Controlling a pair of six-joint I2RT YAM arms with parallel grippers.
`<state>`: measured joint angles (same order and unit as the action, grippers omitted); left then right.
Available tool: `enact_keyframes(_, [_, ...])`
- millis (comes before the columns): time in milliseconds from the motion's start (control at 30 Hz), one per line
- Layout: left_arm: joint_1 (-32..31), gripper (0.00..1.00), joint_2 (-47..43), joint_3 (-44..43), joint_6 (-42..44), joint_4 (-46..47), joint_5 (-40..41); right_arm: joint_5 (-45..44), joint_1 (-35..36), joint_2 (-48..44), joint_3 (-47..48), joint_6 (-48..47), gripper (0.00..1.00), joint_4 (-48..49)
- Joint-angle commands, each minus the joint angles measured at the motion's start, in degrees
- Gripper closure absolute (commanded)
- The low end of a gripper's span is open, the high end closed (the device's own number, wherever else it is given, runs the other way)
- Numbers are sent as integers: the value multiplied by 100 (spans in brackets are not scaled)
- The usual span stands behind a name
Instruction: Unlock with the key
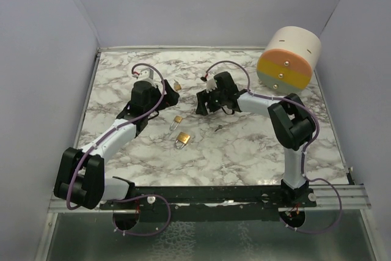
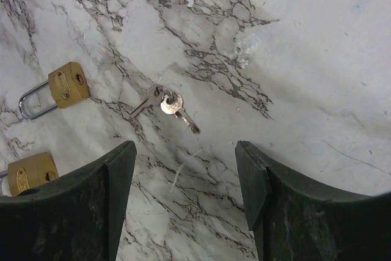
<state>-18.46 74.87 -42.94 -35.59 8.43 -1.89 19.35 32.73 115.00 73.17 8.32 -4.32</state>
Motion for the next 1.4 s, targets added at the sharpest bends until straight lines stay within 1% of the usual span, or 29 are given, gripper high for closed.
enact_keyframes(0, [9,5,-139,113,-4,-48,73,475,57,128,149,-312,34,322])
enact_keyframes(200, [9,5,-183,311,-135,64,-30,576,99,396,214,-426,34,492])
enact_keyframes(433, [8,5,-184,367,-146,102,-4,646,201,739,419,-621,35,468])
enact_keyframes(700, [9,5,-129,348,-141,99,-12,488,282,749,254,-724,58,452])
enact_keyframes(767, [9,5,-106,345,-132,98,-35,447,311,788,291,-763,61,413])
enact_keyframes(833, [8,5,-96,347,-129,98,-31,425,341,821,327,-802,67,364])
enact_keyframes(1033, [9,5,-78,347,-132,83,-45,267,361,858,318,-827,72,387])
enact_keyframes(1200, [2,5,-79,352,-127,76,-41,186,361,858,309,-823,90,377])
enact_keyframes(1367, [8,5,-76,367,-123,110,-97,165,366,733,184,-764,96,517])
